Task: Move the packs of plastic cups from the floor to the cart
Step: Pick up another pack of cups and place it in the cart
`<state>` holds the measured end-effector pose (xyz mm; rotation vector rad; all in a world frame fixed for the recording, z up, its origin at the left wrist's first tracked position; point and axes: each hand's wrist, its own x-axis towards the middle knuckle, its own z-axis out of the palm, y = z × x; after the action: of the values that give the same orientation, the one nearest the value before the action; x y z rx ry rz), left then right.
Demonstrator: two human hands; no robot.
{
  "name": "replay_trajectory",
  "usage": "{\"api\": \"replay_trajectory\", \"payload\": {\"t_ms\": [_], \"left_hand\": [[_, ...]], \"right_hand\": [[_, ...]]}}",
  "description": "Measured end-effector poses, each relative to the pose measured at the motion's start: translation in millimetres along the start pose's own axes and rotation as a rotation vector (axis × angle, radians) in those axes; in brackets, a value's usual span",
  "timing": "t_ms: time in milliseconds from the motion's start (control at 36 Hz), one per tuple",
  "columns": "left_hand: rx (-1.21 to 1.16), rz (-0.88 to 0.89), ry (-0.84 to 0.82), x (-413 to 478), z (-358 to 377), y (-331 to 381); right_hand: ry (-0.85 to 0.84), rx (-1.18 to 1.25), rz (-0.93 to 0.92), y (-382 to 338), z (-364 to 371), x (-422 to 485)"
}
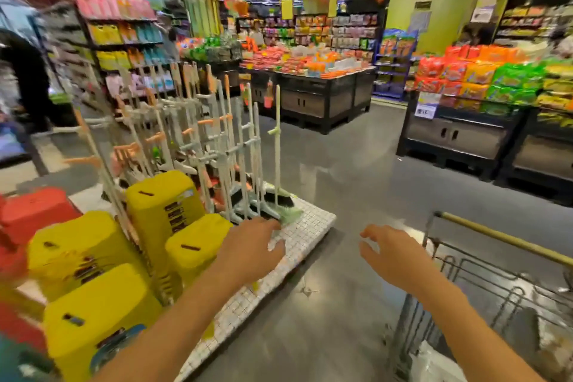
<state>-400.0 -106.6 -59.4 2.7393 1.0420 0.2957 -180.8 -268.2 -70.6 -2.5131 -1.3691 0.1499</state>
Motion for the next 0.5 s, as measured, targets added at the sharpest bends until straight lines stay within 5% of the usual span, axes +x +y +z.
{"api": "replay_trajectory", "payload": {"t_ms": [500], "left_hand": [[0.101,-0.381,0.082,-111,-116,-249]], "right_hand": [[-0.109,0.006,-0.486,-319,65,62]]}}
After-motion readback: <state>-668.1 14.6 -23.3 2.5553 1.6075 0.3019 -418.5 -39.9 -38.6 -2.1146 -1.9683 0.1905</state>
